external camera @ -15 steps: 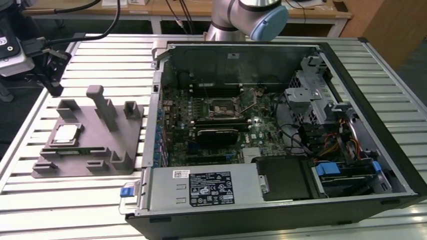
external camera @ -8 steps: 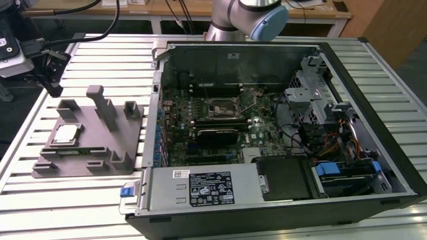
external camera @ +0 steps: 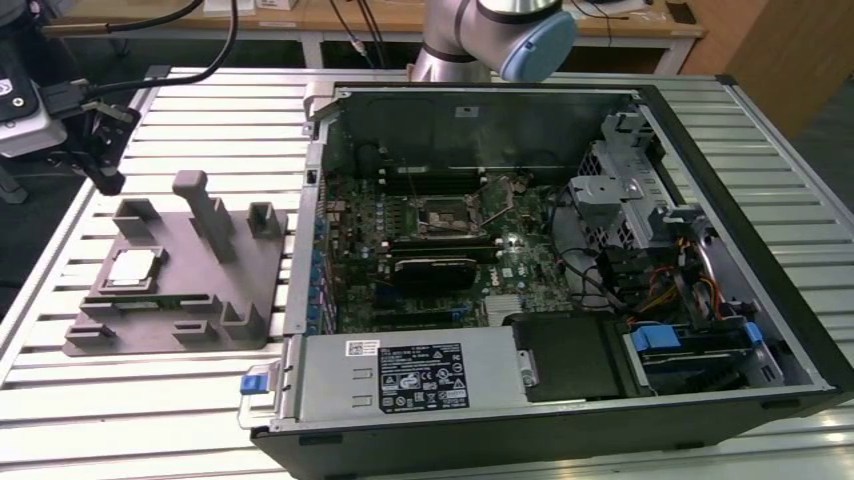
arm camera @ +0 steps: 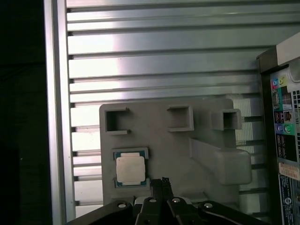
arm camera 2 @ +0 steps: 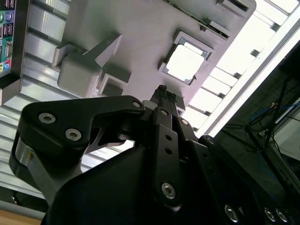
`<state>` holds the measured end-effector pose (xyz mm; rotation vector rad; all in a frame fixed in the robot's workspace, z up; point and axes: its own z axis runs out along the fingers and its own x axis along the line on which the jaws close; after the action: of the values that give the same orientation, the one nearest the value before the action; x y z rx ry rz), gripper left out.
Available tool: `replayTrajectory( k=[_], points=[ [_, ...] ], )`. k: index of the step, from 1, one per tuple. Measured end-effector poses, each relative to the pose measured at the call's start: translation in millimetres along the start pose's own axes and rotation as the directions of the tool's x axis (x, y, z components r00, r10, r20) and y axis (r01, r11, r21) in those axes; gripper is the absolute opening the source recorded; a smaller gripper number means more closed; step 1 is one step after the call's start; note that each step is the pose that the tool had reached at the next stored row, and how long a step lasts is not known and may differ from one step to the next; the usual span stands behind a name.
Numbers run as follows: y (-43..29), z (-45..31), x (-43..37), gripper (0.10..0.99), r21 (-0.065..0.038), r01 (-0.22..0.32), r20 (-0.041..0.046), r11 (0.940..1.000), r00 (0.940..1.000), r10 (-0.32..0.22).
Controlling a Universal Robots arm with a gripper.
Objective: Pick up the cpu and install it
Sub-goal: 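Pick up the cpu and move it towards the insertion slot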
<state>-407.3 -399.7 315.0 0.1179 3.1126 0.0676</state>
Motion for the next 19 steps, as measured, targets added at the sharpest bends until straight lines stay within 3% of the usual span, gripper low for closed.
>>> replayTrajectory(
  k=[19],
  points=[
    [-0.5,5.3,4.1,0.106,0.0,0.0,0.0,1.0,1.0,0.0]
  ],
)
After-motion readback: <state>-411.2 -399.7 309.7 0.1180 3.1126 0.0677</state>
